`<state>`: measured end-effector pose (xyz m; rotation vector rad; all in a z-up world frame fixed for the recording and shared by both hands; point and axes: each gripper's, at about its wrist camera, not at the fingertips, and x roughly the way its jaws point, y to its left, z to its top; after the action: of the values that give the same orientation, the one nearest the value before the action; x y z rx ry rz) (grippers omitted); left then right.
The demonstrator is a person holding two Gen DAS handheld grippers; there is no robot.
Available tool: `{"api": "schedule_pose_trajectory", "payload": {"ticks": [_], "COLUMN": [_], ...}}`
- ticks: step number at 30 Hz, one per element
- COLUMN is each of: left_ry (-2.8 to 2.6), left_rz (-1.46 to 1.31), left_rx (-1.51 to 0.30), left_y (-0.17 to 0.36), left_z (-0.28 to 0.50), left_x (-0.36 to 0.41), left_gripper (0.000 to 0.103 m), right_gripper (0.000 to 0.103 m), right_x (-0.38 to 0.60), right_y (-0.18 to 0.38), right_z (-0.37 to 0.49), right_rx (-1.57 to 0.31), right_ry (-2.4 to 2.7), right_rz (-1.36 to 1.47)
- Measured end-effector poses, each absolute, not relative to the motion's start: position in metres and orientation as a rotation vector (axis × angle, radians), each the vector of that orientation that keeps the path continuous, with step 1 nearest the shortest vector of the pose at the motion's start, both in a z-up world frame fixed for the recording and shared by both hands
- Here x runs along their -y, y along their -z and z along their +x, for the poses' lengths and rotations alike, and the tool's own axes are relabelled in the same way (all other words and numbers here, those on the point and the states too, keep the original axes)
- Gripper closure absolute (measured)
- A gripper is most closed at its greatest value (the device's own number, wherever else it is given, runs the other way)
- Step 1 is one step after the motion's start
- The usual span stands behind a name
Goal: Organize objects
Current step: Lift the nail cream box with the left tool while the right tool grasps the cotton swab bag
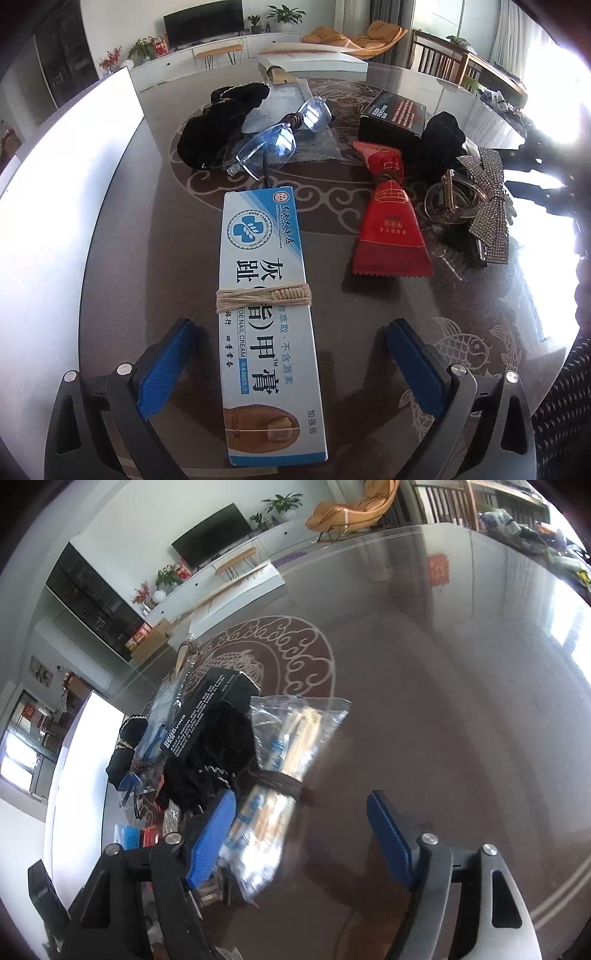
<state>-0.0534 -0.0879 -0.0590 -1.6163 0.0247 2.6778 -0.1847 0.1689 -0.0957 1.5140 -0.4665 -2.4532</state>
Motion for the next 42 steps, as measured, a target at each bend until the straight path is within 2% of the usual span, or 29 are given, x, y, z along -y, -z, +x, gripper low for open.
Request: {"api": "schedule_pose_trajectory", "payload": {"ticks": [1, 2, 3, 5, 14, 16, 17, 18, 20, 21, 22, 28, 32, 42], "left_ry": [-2.666, -2.655, -2.646, -2.635, -2.627, -2.622, -2.617, -2.610, -2.618, -2.628, -2.630, -2.587, -2.581, -2.582], "left_rz": [-1.631, -1.637, -1.641, -1.645, -1.631, -1.640, -1.650, -1.661, -1.630, -1.594, -1.583, -1.525, -1.480, -1.432], "left_rx": [-0.028, -0.035, -0.040, -0.046, -0.056, -0.057, -0.056, -0.057, -0.067, -0.076, -0.088, 0.092, 0.132, 0.166], "left_y": [0.059, 0.059, 0.059, 0.060, 0.061, 0.061, 0.061, 0.061, 0.058, 0.054, 0.051, 0.046, 0.040, 0.034], "left_z": [-0.054, -0.054, -0.054, -0.052, -0.051, -0.054, -0.054, -0.055, -0.054, -0.051, -0.049, -0.028, -0.019, -0.008], "left_x": [0.089, 0.089, 0.090, 0.092, 0.094, 0.094, 0.095, 0.094, 0.092, 0.091, 0.090, 0.099, 0.098, 0.098], "left_gripper": [0.000, 0.000, 0.000, 0.000, 0.000, 0.000, 0.000, 0.000, 0.016, 0.043, 0.063, 0.062, 0.062, 0.062], "right_gripper": [0.044, 0.056, 0.063, 0.072, 0.072, 0.062, 0.047, 0.044, 0.047, 0.062, 0.075, 0.074, 0.074, 0.074], "right_x": [-0.157, -0.149, -0.146, -0.149, -0.193, -0.197, -0.195, -0.193, -0.185, -0.183, -0.183, -0.215, -0.233, -0.222], "right_y": [0.101, 0.100, 0.099, 0.102, 0.105, 0.104, 0.103, 0.102, 0.105, 0.103, 0.103, 0.095, 0.090, 0.078], "right_z": [-0.187, -0.190, -0.190, -0.181, -0.120, -0.120, -0.122, -0.125, -0.129, -0.128, -0.125, -0.095, -0.074, -0.050], "right_rx": [0.414, 0.310, 0.248, 0.206, 0.063, 0.059, 0.056, 0.059, 0.045, 0.008, -0.014, 0.254, 0.436, 0.497], "right_ry": [2.435, 2.474, 2.475, 2.456, 2.466, 2.468, 2.470, 2.474, 2.450, 2.473, 2.481, 2.408, 2.343, 2.320], "right_rz": [1.554, 1.561, 1.574, 1.598, 1.665, 1.677, 1.678, 1.664, 1.662, 1.658, 1.663, 1.641, 1.627, 1.585]}}
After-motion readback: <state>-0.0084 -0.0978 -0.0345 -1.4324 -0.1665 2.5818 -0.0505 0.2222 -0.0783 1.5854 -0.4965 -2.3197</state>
